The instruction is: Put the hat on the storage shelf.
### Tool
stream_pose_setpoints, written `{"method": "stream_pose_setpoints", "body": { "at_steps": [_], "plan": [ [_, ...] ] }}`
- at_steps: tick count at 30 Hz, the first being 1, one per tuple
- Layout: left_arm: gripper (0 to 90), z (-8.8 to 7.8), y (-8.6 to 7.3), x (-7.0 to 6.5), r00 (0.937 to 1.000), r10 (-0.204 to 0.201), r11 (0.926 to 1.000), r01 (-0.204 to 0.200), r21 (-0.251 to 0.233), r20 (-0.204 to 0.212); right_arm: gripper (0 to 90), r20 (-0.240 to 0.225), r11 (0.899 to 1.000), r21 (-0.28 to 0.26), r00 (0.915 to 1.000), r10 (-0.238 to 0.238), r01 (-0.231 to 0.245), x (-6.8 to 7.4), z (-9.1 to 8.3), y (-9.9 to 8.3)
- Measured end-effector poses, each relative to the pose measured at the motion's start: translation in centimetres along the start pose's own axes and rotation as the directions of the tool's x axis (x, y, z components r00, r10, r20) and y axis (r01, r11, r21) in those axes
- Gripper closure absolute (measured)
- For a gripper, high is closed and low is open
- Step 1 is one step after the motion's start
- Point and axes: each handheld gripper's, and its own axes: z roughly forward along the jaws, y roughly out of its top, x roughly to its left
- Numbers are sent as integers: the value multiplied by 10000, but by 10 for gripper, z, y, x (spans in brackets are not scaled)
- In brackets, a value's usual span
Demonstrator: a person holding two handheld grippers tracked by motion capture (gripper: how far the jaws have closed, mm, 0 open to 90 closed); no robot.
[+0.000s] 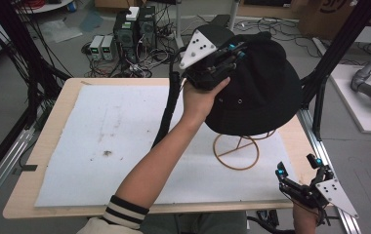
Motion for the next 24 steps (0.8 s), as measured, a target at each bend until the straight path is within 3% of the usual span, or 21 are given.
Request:
{"method": "stream_pose_setpoints", "body": {
  "at_steps": [6, 11, 16, 19, 24],
  "plan": [
    [866, 11, -17, -9, 10000, 68, 9992, -69, 396, 37, 44, 54, 9999, -32, 9999, -97, 97, -1, -4, 1],
    [864, 13, -25, -9, 10000, -28, 9986, 28, 537, -5, 44, 93, 9999, -58, 9998, -163, 163, -2, -7, 1],
    [851, 15, -33, -13, 9999, 123, 9971, -126, 746, 47, 44, 73, 9999, -25, 9998, -158, 158, -1, -6, 1],
    [818, 16, -35, -14, 9999, 144, 9967, -146, 804, 35, 44, 42, 9998, -44, 9998, -217, 217, -1, -6, 1],
    [674, 16, -35, -12, 9996, 67, 9974, -47, 720, -278, 44, 51, 9996, -49, 9996, -285, 285, -1, -7, 1]
  ]
}}
